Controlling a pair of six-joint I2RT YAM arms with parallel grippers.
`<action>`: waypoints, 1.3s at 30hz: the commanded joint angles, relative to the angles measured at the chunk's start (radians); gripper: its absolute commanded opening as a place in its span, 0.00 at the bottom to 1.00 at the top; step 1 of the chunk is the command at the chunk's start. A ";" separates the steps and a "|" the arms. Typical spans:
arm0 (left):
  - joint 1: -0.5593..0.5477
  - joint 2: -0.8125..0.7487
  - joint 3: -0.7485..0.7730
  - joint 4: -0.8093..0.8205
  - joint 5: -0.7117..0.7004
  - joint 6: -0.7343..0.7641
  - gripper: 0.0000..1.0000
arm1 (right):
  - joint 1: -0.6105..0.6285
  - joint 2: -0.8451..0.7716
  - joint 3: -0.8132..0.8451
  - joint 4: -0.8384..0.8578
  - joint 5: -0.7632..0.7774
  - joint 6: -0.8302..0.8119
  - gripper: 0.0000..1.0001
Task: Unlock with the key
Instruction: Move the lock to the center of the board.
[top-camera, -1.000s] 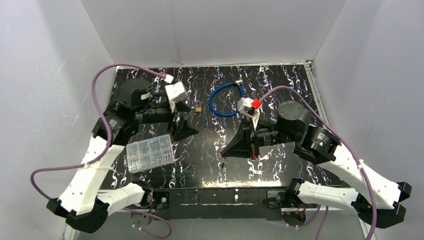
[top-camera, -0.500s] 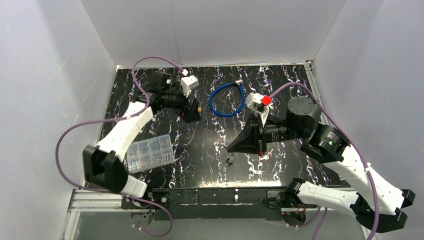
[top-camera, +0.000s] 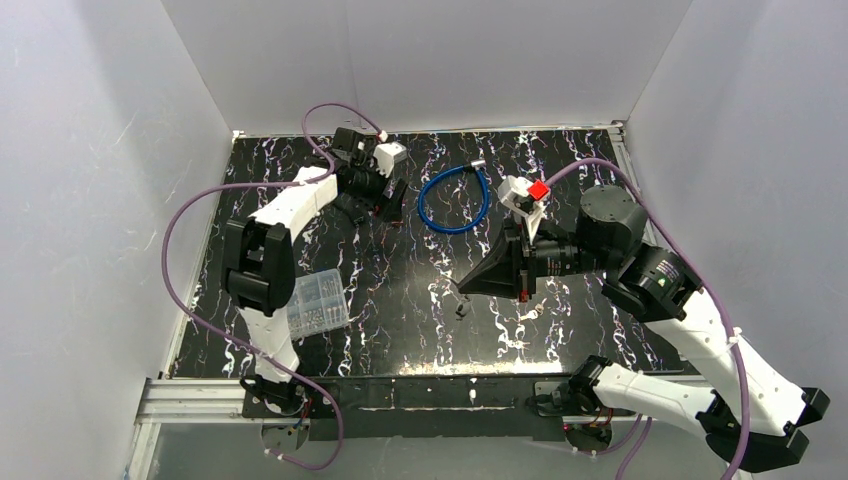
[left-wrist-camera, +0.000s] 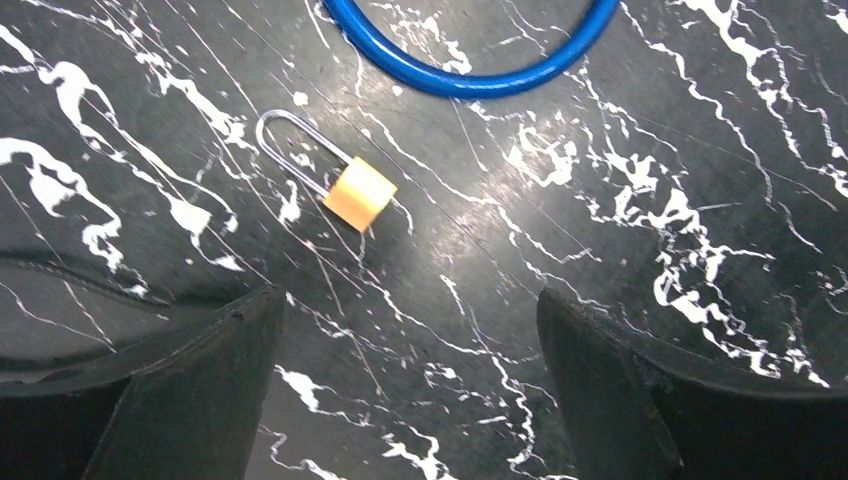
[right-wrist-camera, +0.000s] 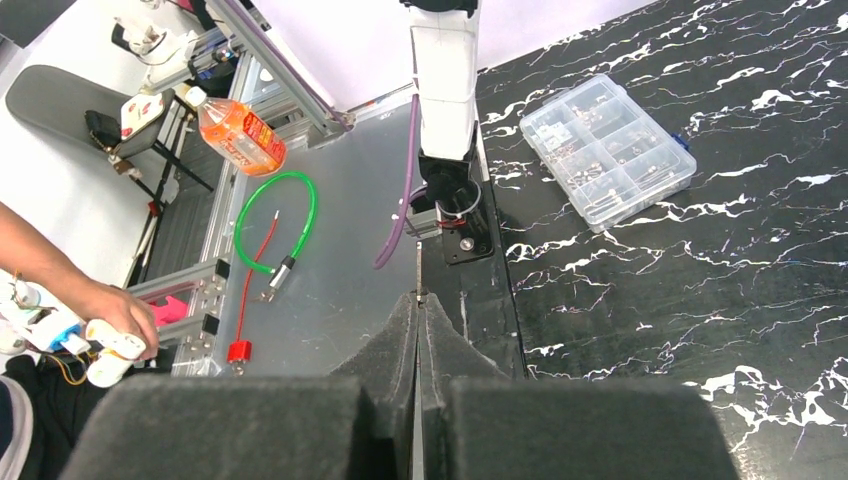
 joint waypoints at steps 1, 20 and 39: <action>-0.002 0.078 0.069 0.003 -0.036 0.021 0.93 | -0.017 -0.002 0.007 0.039 -0.008 0.016 0.01; -0.023 0.299 0.217 0.063 -0.121 -0.114 0.62 | -0.113 0.042 0.003 0.074 -0.113 0.019 0.01; -0.038 0.266 0.065 0.126 -0.184 -0.196 0.24 | -0.234 0.036 -0.013 0.157 -0.340 0.066 0.01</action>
